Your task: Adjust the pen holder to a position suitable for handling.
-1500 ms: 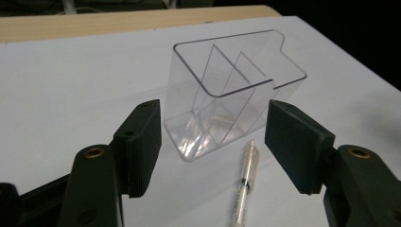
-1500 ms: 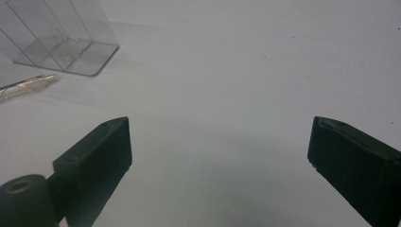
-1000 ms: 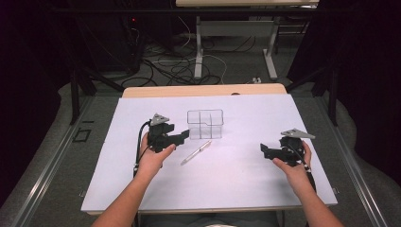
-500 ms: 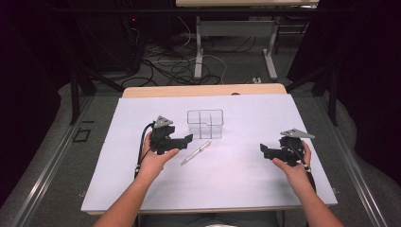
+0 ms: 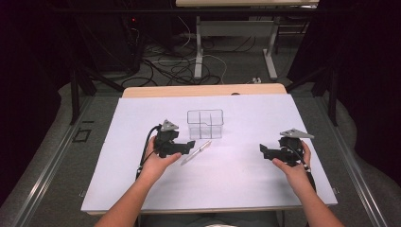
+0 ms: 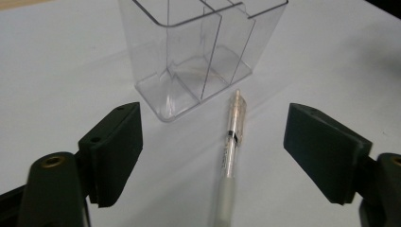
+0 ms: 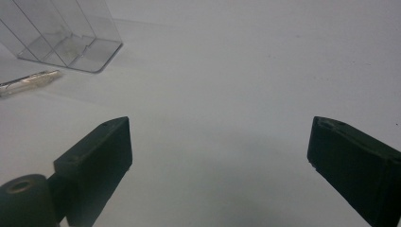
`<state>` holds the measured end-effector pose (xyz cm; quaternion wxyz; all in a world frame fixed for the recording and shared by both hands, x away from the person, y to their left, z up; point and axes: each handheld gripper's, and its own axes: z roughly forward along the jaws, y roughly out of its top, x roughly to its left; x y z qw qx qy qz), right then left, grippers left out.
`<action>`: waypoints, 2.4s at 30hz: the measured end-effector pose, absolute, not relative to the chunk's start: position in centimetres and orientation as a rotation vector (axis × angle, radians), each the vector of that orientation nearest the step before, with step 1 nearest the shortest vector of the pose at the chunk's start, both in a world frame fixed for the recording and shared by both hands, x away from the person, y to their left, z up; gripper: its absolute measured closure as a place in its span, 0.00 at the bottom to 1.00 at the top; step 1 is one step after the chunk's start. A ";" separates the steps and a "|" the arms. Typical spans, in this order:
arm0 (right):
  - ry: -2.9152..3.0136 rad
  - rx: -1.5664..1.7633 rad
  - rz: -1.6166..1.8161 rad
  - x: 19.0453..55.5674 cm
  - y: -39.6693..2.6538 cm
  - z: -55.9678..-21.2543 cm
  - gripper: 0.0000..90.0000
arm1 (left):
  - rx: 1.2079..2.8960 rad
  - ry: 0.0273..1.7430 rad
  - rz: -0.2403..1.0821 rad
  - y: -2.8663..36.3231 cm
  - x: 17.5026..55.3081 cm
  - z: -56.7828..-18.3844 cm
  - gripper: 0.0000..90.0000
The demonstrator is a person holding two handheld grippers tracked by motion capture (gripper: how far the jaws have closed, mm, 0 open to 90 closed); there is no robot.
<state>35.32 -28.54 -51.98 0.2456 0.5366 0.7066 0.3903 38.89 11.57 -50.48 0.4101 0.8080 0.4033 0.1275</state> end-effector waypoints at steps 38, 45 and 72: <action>1.957 1.451 1.063 35.4 -28.3 -52.1 0.09 | 2.364 0.963 0.229 9.2 38.5 -53.0 0.69; 1.959 1.450 1.063 35.3 -28.3 -52.1 0.10 | 2.393 0.985 0.206 9.0 38.8 -53.7 0.73; 1.962 1.446 1.063 35.3 -28.2 -52.1 0.10 | 2.442 0.971 0.219 8.7 38.9 -53.9 0.89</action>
